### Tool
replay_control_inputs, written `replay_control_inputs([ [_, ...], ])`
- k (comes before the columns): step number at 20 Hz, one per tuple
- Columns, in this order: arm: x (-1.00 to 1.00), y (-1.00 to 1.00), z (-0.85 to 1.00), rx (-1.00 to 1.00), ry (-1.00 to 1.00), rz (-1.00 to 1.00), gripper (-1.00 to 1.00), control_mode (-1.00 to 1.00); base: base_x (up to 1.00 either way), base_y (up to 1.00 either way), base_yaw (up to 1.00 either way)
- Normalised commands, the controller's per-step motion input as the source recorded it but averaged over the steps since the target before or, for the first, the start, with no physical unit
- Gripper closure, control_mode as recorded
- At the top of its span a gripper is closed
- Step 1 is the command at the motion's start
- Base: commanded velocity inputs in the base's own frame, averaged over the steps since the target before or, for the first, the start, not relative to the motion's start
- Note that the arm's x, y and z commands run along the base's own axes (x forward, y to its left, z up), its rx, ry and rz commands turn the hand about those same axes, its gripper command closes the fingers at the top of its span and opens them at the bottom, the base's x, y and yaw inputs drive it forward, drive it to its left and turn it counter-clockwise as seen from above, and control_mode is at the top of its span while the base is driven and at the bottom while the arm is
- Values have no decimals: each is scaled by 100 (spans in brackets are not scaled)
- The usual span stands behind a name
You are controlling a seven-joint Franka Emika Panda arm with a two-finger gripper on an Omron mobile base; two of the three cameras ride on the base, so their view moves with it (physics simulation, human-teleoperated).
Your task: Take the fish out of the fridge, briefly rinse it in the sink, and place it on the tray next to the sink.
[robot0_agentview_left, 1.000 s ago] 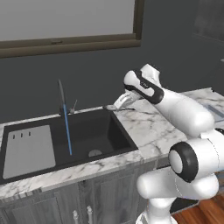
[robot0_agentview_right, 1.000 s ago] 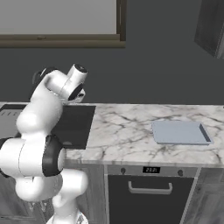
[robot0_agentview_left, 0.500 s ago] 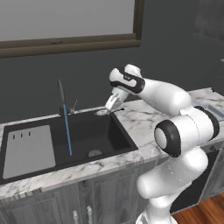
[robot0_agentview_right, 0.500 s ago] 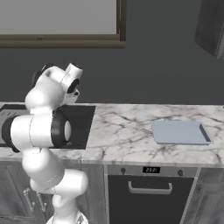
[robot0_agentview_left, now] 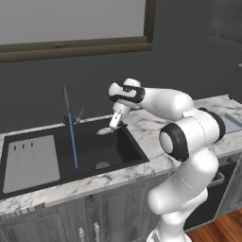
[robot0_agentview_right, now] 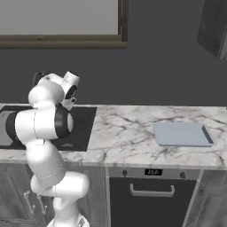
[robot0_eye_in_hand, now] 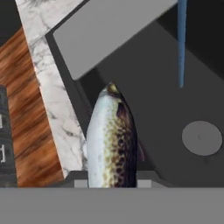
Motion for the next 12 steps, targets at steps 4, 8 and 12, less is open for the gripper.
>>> replay_control_inputs([
  [4,29,55,-27,0,0,19,100,-100,0,0,0],
  [8,33,59,-21,0,0,17,100,-100,0,0,0],
  [12,42,54,-17,2,0,14,100,-100,0,0,0],
])
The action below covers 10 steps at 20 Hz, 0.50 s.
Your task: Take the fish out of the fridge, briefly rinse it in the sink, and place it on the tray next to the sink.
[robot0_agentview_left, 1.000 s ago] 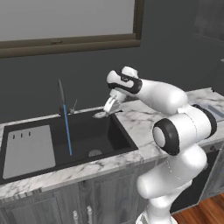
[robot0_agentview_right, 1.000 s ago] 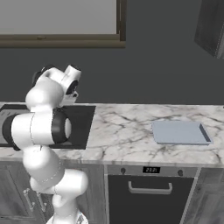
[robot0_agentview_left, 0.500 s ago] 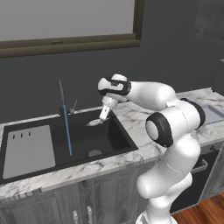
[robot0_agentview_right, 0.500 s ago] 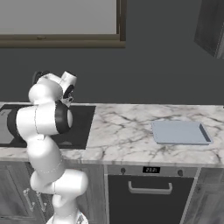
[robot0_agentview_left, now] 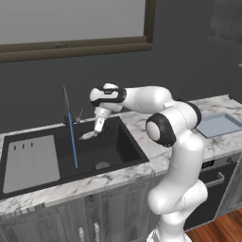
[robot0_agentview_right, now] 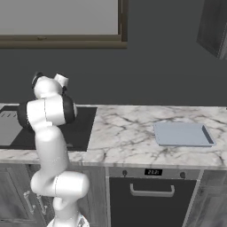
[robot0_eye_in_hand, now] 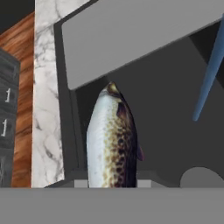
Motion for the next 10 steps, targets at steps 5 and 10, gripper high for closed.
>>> replay_control_inputs([
  [5,29,32,-7,3,-1,6,100,-100,0,0,0],
  [10,12,17,-2,0,-8,0,100,-100,0,0,0],
])
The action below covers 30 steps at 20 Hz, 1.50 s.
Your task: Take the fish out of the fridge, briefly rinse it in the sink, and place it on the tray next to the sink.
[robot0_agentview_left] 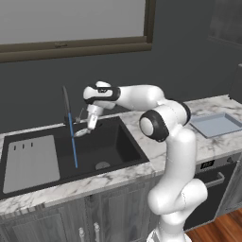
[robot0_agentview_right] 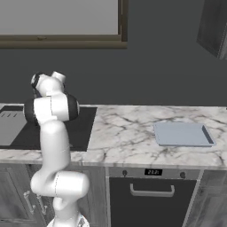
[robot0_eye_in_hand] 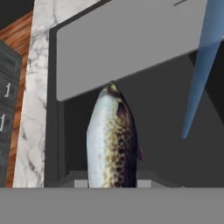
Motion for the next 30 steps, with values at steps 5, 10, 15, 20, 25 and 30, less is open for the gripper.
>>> replay_control_inputs([
  [5,25,21,-2,0,-14,0,100,-100,0,0,0],
  [10,27,19,-5,0,-18,0,100,-100,0,0,0],
  [15,40,3,-15,0,-17,-6,100,-100,0,0,0],
  [20,38,3,-14,0,-7,-6,100,-100,0,0,0],
  [25,32,4,-13,0,-1,0,100,-100,0,0,0],
  [30,-18,0,0,0,1,1,100,-100,0,0,0],
])
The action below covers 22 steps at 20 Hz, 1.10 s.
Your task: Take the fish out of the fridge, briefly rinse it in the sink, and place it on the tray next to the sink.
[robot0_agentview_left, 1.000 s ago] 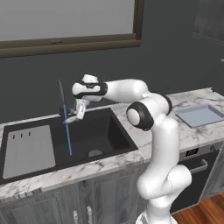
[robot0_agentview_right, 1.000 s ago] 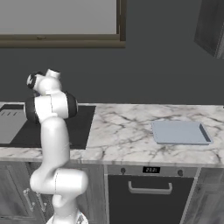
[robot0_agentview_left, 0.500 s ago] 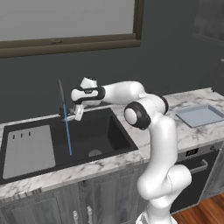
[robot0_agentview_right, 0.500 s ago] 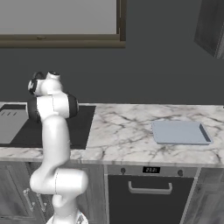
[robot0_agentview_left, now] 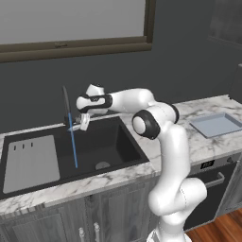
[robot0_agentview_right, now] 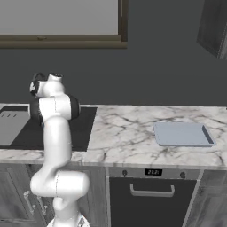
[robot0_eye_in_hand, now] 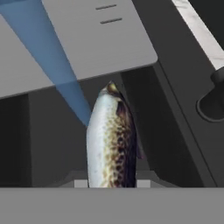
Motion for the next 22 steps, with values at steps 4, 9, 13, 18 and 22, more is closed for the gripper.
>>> replay_control_inputs([
  [4,-61,0,0,0,0,4,100,-100,0,0,0],
  [9,-22,0,0,0,0,0,100,-100,0,0,0],
  [13,-79,-35,0,0,0,-14,100,-100,0,0,0],
  [18,-100,-85,27,1,-6,-29,100,-100,0,0,0],
  [22,-100,-97,75,0,-7,-33,100,-100,0,0,0],
])
